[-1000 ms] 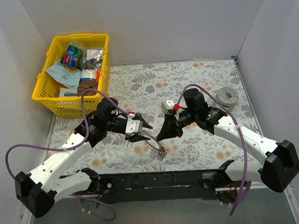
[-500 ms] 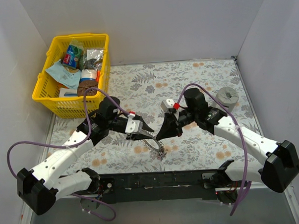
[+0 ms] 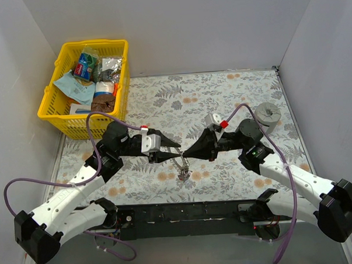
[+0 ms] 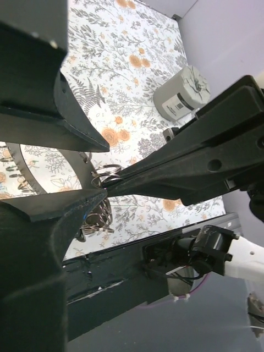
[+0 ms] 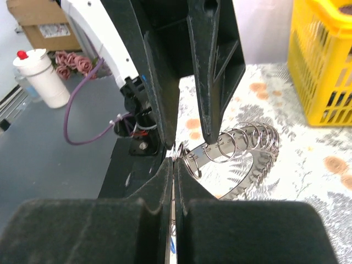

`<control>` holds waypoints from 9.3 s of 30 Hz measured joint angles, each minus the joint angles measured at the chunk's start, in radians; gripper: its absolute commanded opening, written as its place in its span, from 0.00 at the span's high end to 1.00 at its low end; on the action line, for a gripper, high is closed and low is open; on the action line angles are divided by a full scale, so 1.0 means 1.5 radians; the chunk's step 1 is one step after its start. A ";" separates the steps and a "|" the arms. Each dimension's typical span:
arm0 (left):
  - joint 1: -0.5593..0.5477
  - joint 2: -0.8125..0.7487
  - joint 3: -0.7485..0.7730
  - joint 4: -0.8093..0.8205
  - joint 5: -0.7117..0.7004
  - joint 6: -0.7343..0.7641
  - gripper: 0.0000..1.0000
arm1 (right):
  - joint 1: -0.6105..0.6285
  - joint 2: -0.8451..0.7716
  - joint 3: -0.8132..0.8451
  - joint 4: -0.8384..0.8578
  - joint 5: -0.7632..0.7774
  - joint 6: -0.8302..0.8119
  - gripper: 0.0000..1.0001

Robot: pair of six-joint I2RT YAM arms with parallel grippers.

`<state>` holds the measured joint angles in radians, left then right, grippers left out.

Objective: Put the keys on the keyring

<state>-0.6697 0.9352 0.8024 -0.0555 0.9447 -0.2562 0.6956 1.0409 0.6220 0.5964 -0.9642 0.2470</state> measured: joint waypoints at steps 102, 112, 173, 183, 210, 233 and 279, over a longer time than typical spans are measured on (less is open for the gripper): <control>0.099 0.078 -0.111 0.634 0.160 -0.555 0.66 | -0.013 0.009 -0.018 0.296 -0.005 0.165 0.99; 0.086 0.084 -0.113 0.643 0.155 -0.559 0.66 | -0.014 0.008 -0.021 0.302 0.012 0.164 0.99; 0.047 0.128 0.123 0.052 0.095 -0.202 1.00 | -0.024 -0.028 0.014 0.087 0.058 0.009 0.74; 0.044 0.147 0.173 -0.105 0.064 -0.093 1.00 | -0.020 -0.025 0.034 -0.021 0.077 -0.040 0.60; 0.037 0.157 0.200 -0.195 0.043 -0.019 1.00 | -0.012 -0.040 0.047 -0.118 0.169 -0.100 0.68; 0.033 0.170 0.207 -0.221 0.021 -0.007 0.62 | -0.013 -0.033 0.047 -0.122 0.155 -0.095 0.99; 0.050 0.172 0.043 0.364 0.143 -0.446 0.76 | -0.014 -0.066 -0.129 0.372 0.189 0.056 0.99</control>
<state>-0.5949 1.1931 0.8665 0.4911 1.1587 -0.9257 0.6743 0.9417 0.4290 1.1542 -0.6804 0.3305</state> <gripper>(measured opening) 0.286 0.023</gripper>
